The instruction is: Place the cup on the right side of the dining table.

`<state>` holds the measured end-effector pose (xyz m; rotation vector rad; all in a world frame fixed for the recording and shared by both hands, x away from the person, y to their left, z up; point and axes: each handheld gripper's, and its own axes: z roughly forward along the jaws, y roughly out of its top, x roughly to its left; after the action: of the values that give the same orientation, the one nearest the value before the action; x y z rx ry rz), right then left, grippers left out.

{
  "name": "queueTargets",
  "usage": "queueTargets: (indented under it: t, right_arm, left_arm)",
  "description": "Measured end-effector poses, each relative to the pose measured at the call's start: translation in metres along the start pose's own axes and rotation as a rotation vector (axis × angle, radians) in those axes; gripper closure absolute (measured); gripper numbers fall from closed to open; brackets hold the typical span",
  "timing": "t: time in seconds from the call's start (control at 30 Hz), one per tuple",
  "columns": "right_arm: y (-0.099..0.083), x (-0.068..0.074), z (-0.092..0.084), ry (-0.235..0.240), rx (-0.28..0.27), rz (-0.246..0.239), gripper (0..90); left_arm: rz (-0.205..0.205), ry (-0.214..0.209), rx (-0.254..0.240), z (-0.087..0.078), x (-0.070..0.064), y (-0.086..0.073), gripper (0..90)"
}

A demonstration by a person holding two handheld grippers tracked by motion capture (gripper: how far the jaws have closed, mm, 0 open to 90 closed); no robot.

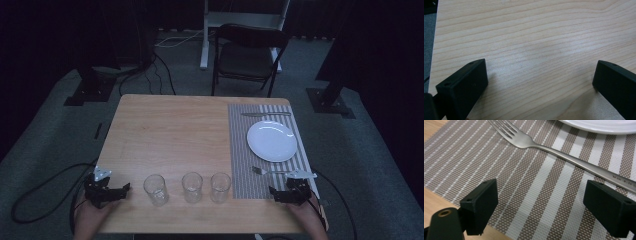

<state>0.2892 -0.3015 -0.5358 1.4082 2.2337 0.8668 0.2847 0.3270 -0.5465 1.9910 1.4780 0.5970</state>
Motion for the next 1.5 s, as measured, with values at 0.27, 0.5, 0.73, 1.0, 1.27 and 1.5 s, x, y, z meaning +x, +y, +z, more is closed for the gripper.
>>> queueTargets:
  t: [0.27,0.5,0.73,1.0,1.27,1.5]
  right_arm:
    - [0.005,0.005,-0.006,0.034,-0.010,-0.027,12.2]
    - [0.009,0.009,-0.012,0.065,-0.031,-0.046,12.2]
    - [0.015,0.016,-0.020,0.082,-0.061,-0.068,12.3]
    - [0.026,0.025,-0.028,0.111,-0.098,-0.091,12.3]
    - [0.036,0.035,-0.035,0.151,-0.132,-0.110,12.3]
    - [0.048,0.047,-0.042,0.192,-0.165,-0.139,12.5]
  left_arm:
    - [0.000,0.000,0.000,0.000,0.000,0.000,0.2]
    - [-0.001,0.000,0.000,0.000,0.000,0.000,0.2]
    - [0.000,0.000,0.000,0.000,0.000,0.000,0.2]
    - [0.000,0.000,0.000,0.000,0.000,0.000,0.2]
    - [0.000,0.000,0.000,0.000,0.000,0.000,0.2]
    - [0.000,0.000,0.000,0.000,0.000,0.000,0.2]
